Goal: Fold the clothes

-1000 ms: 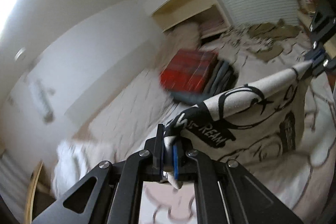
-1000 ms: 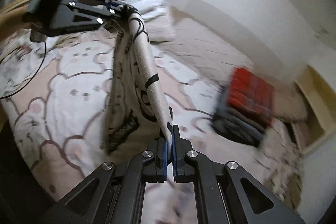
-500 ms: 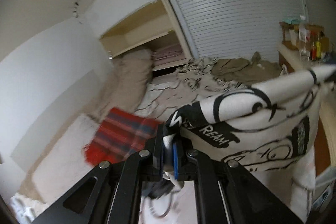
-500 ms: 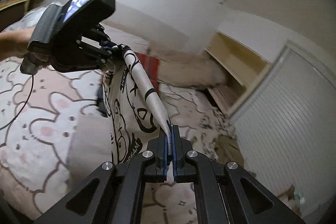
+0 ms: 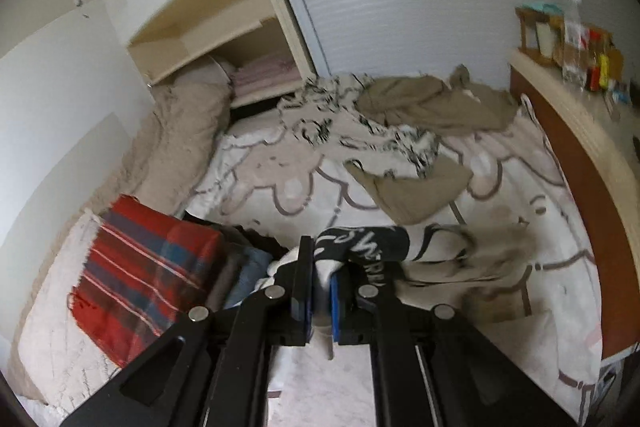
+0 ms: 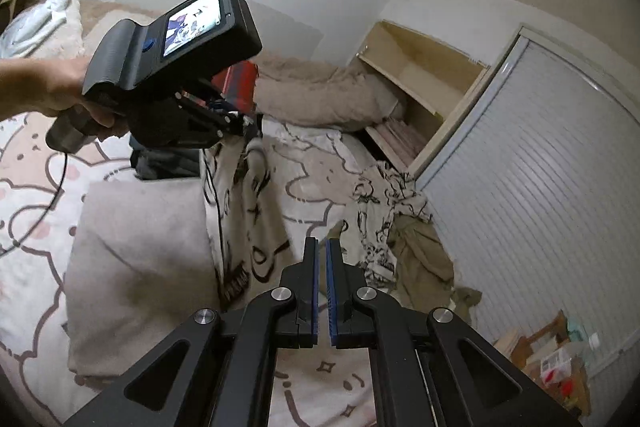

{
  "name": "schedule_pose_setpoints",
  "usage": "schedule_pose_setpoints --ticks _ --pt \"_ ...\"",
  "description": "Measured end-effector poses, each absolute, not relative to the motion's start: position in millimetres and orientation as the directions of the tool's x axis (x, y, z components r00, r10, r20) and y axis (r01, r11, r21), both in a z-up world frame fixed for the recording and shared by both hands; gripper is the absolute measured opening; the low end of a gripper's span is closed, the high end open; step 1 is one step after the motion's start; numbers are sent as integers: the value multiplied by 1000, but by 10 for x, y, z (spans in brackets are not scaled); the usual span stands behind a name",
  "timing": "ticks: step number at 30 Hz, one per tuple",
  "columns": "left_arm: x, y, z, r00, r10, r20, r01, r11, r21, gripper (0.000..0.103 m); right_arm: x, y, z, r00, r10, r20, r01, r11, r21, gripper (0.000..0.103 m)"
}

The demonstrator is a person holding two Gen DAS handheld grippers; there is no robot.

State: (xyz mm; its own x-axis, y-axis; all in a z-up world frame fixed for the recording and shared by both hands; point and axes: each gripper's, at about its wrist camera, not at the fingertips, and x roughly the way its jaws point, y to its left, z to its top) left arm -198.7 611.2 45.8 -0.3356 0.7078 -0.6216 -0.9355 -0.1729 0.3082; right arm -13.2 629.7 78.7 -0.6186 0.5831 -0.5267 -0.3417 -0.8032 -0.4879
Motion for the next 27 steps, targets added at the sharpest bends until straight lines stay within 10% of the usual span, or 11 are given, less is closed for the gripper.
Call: schedule_pose_setpoints --ticks 10,11,12,14,20,27 --pt "-2083 5857 355 -335 727 -599 -934 -171 314 8 40 6232 647 -659 550 -512 -431 -835 -342 4" --pt "-2076 5822 381 -336 735 -590 -932 -169 320 8 50 6130 631 -650 597 -471 -456 -802 -387 12" --pt "-2058 5778 436 -334 745 -578 -931 -166 324 7 43 5992 589 -646 639 -418 -476 -765 -433 52" --pt "-2024 5694 577 -318 770 -553 -935 -158 317 7 18 5710 486 -646 696 -313 -512 -699 -499 95" --pt "-1848 5332 1134 -278 852 -443 -940 -147 306 7 -128 5065 123 -661 740 -126 -603 -624 -497 85" --pt "-1634 4807 1667 -252 907 -338 -933 -136 332 7 -122 4954 113 -696 707 -127 -625 -682 -380 77"
